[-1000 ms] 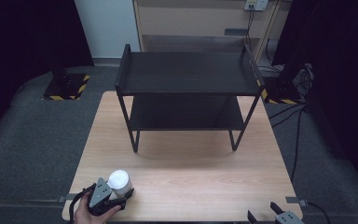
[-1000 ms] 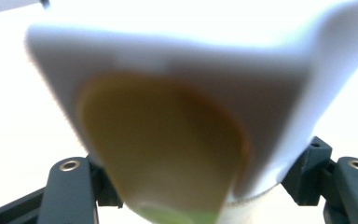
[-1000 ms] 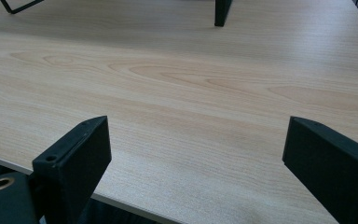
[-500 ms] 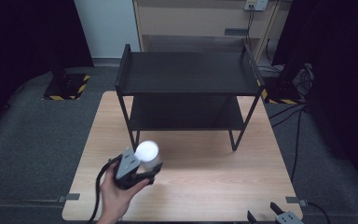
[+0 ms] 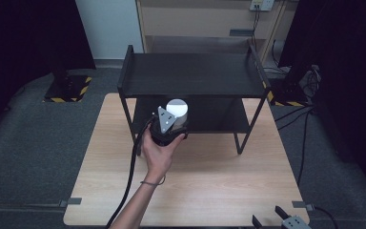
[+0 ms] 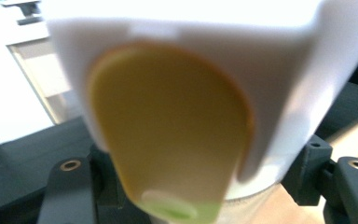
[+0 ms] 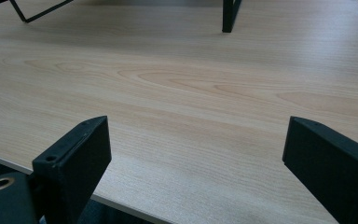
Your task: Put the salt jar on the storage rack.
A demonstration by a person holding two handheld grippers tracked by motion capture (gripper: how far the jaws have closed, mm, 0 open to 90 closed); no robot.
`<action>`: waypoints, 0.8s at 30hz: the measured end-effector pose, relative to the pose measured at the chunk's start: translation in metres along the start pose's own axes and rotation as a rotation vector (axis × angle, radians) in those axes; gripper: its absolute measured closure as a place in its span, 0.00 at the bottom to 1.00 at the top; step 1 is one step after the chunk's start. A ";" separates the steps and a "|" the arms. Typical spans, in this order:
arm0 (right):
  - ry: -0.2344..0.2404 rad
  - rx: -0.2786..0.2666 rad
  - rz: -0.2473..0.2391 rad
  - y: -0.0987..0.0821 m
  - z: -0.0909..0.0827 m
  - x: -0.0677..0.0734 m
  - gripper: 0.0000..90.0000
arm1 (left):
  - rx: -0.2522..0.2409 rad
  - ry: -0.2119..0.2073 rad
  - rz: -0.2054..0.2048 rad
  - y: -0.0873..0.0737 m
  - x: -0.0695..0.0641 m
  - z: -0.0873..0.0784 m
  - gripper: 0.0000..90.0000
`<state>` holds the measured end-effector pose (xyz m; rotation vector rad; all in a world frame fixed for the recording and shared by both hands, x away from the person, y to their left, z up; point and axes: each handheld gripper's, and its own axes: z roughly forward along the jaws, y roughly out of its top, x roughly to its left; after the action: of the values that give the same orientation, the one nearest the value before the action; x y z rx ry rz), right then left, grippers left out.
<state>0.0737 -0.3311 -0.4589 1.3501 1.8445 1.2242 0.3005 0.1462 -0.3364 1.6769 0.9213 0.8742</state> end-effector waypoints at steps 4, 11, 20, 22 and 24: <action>0.001 -0.001 0.000 0.000 0.000 0.001 0.09 | -0.017 0.031 -0.032 -0.003 -0.001 0.014 0.33; -0.002 0.002 0.004 0.000 0.000 0.000 0.09 | -0.040 0.075 -0.071 -0.010 -0.001 0.033 0.33; 0.001 0.007 0.009 0.000 0.002 -0.002 0.09 | -0.052 0.067 -0.092 -0.012 0.004 0.046 0.33; 0.001 0.006 0.010 0.000 0.001 -0.001 0.09 | -0.065 0.063 -0.098 -0.015 0.007 0.047 0.33; -0.001 0.003 0.008 0.000 0.001 0.000 0.09 | -0.071 0.056 -0.105 -0.017 0.009 0.048 0.33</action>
<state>0.0743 -0.3313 -0.4591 1.3602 1.8425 1.2253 0.3434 0.1380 -0.3634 1.5363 0.9966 0.8763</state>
